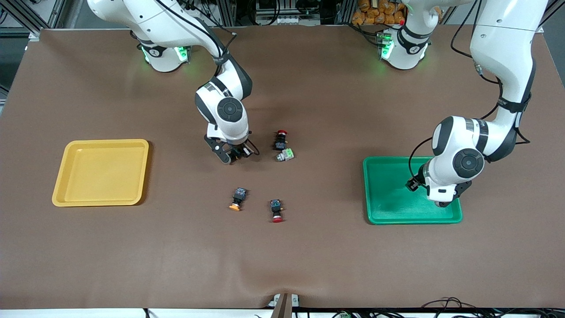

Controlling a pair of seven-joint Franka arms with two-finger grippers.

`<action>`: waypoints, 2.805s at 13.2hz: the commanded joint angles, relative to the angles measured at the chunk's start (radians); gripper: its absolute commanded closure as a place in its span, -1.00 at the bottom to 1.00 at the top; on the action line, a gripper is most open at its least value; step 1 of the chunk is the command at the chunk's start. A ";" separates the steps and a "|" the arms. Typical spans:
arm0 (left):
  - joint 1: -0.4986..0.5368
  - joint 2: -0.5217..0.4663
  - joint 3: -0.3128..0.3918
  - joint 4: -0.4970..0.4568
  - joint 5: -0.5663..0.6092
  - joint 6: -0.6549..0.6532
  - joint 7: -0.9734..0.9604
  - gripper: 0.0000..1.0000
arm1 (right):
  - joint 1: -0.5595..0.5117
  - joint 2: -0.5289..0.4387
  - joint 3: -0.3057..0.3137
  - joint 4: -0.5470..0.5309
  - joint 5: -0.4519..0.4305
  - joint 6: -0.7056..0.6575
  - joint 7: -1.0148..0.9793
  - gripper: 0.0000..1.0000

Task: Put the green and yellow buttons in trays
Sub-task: 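Release the green button in the tray while the right gripper carries yellow, then drop the yellow button in the yellow tray while the left gripper returns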

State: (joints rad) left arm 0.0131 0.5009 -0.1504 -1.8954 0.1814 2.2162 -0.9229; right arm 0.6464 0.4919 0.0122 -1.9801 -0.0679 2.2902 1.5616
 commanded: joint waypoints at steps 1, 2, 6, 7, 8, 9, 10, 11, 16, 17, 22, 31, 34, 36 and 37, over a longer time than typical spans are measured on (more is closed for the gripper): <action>0.013 -0.009 0.005 -0.022 0.021 0.022 0.010 -0.54 | -0.068 -0.096 0.003 0.014 -0.026 -0.150 -0.101 1.00; 0.024 -0.007 0.002 -0.018 0.021 0.023 0.006 -1.00 | -0.097 -0.127 0.005 0.012 -0.024 -0.200 -0.157 1.00; 0.014 -0.091 -0.026 0.002 0.020 -0.024 -0.010 -1.00 | -0.247 -0.275 0.005 -0.052 -0.024 -0.293 -0.429 1.00; 0.016 -0.123 -0.061 0.037 0.004 -0.127 -0.014 -1.00 | -0.292 -0.309 0.005 -0.087 -0.024 -0.291 -0.504 1.00; 0.015 -0.123 -0.122 0.106 -0.012 -0.242 -0.034 -1.00 | -0.332 -0.338 0.005 -0.115 -0.024 -0.290 -0.575 1.00; 0.013 -0.117 -0.179 0.146 -0.041 -0.328 -0.087 -1.00 | -0.373 -0.363 0.005 -0.134 -0.024 -0.288 -0.642 1.00; 0.008 -0.117 -0.258 0.159 -0.060 -0.352 -0.152 -1.00 | -0.411 -0.378 0.005 -0.137 -0.024 -0.293 -0.705 1.00; -0.004 -0.116 -0.329 0.165 -0.053 -0.352 -0.236 -1.00 | -0.450 -0.385 0.005 -0.140 -0.024 -0.301 -0.765 1.00; -0.208 -0.027 -0.376 0.164 -0.007 -0.213 -0.457 -1.00 | -0.658 -0.397 0.005 -0.175 -0.023 -0.284 -1.076 1.00; -0.228 0.004 -0.376 0.164 0.001 -0.152 -0.476 -1.00 | -0.694 -0.391 0.005 -0.174 -0.023 -0.272 -1.130 1.00; -0.315 0.117 -0.368 0.196 0.159 0.037 -0.528 -1.00 | -0.907 -0.320 0.006 -0.175 -0.019 -0.154 -1.466 1.00; -0.404 0.238 -0.367 0.266 0.240 0.045 -0.562 -1.00 | -1.064 -0.165 0.006 -0.161 -0.009 0.005 -1.707 1.00; -0.406 0.252 -0.367 0.269 0.271 0.077 -0.556 -1.00 | -1.114 -0.116 0.009 -0.160 -0.001 0.058 -1.784 1.00; -0.415 0.277 -0.365 0.269 0.311 0.114 -0.568 -1.00 | -1.127 -0.104 0.011 -0.160 0.034 0.071 -1.827 1.00; -0.418 0.292 -0.363 0.286 0.313 0.125 -0.567 -1.00 | -1.125 -0.102 0.011 -0.160 0.040 0.069 -1.827 0.89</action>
State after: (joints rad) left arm -0.3869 0.7526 -0.5212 -1.6508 0.4589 2.3202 -1.4694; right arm -0.4520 0.3783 -0.0009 -2.1520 -0.0566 2.3569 -0.2321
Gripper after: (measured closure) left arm 0.000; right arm 0.590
